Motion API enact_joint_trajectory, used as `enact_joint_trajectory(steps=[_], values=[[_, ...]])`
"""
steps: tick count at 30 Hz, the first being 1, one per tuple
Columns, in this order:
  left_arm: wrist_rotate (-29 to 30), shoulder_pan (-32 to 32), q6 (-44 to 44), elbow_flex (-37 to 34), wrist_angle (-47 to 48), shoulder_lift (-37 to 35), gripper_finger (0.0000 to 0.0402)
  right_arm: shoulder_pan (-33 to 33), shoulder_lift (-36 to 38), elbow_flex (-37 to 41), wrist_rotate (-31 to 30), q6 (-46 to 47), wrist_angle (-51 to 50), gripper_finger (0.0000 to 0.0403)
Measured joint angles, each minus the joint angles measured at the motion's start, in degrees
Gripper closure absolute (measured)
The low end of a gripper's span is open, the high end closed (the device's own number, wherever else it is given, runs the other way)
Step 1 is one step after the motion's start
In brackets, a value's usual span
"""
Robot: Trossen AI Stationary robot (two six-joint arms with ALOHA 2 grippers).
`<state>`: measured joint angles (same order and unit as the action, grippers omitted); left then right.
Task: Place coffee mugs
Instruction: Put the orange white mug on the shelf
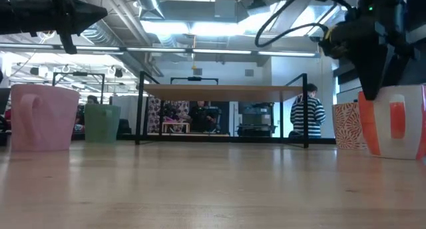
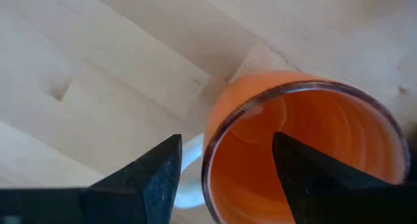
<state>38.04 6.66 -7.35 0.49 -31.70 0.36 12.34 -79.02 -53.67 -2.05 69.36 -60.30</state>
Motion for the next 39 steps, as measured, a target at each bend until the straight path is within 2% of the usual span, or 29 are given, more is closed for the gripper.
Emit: enact_joint_trajectory(steps=[5,8,12,19,21,28,39], values=[[0.0,0.0,0.0,0.0,0.1,0.0,0.0390,0.0,0.0,2.0,-0.4,2.4,3.0,0.0177],[0.4,0.0,0.3,0.0,0.3,0.0,0.0390,0.0,0.0,2.1,-1.6,2.9,3.3,0.0196],[0.4,0.0,0.4,0.0,0.9,0.0,0.0390,0.0,0.0,2.1,-2.4,3.0,3.3,0.0249],[0.5,0.0,0.4,0.0,1.8,0.0,0.0390,0.0,0.0,2.1,-2.3,-3.9,3.5,0.0369],[0.4,0.0,0.4,0.0,1.8,0.0,0.0390,0.0,0.0,2.1,-2.7,-5.4,3.8,0.0391],[1.1,0.0,0.4,0.0,2.1,0.0,0.0390,0.0,0.0,2.1,-5.5,-5.5,4.6,0.0392],[2.0,0.0,0.4,0.0,2.6,0.0,0.0390,0.0,0.0,1.2,-5.2,-11.0,8.3,0.0397]])
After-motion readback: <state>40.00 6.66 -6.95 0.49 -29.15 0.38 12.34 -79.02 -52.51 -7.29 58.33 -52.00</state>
